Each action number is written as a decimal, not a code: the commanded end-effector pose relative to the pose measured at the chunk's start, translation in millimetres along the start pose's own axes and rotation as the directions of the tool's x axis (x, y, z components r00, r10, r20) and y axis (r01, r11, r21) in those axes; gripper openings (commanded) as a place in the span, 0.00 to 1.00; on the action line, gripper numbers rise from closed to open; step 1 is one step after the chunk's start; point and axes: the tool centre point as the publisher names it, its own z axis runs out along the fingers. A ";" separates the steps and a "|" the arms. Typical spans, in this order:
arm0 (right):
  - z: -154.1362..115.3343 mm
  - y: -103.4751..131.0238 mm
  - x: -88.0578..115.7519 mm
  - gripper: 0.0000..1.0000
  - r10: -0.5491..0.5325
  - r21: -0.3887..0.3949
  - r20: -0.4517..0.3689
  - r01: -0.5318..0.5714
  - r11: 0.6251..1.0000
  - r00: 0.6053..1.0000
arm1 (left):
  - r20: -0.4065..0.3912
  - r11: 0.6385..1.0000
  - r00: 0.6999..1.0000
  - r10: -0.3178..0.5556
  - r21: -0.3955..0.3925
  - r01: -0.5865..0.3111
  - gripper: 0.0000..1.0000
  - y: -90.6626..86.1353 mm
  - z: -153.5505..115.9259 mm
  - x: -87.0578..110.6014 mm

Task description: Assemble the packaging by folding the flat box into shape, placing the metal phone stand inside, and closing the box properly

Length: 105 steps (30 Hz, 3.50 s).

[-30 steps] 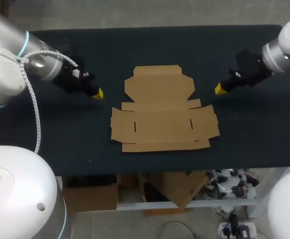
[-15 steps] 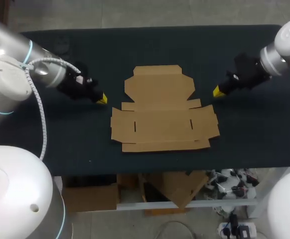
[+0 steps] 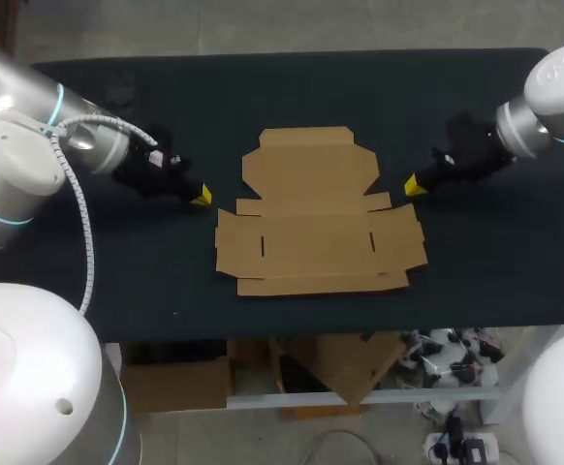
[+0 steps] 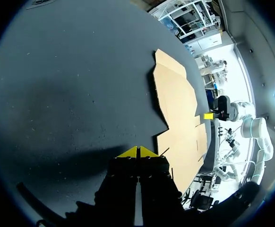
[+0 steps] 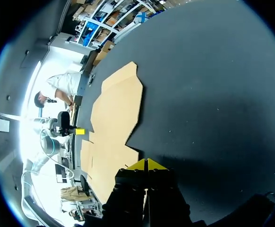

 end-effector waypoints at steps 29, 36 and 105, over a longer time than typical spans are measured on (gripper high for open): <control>28.5 -2.2 0.0 0.00 -0.020 0.029 -0.042 0.021 0.999 0.999 | -0.025 1.000 1.000 -0.005 -0.013 0.005 0.00 -1.7 8.2 -1.8; 29.5 -4.6 0.9 0.00 -0.015 0.029 -0.044 0.017 0.999 0.999 | -0.025 1.000 1.000 -0.008 -0.007 0.008 0.00 -1.8 8.1 -1.9; 41.1 -3.5 2.4 0.00 -0.010 0.042 -0.063 0.013 0.999 0.998 | -0.119 0.995 0.990 0.072 -0.059 -0.080 0.00 5.0 44.6 12.4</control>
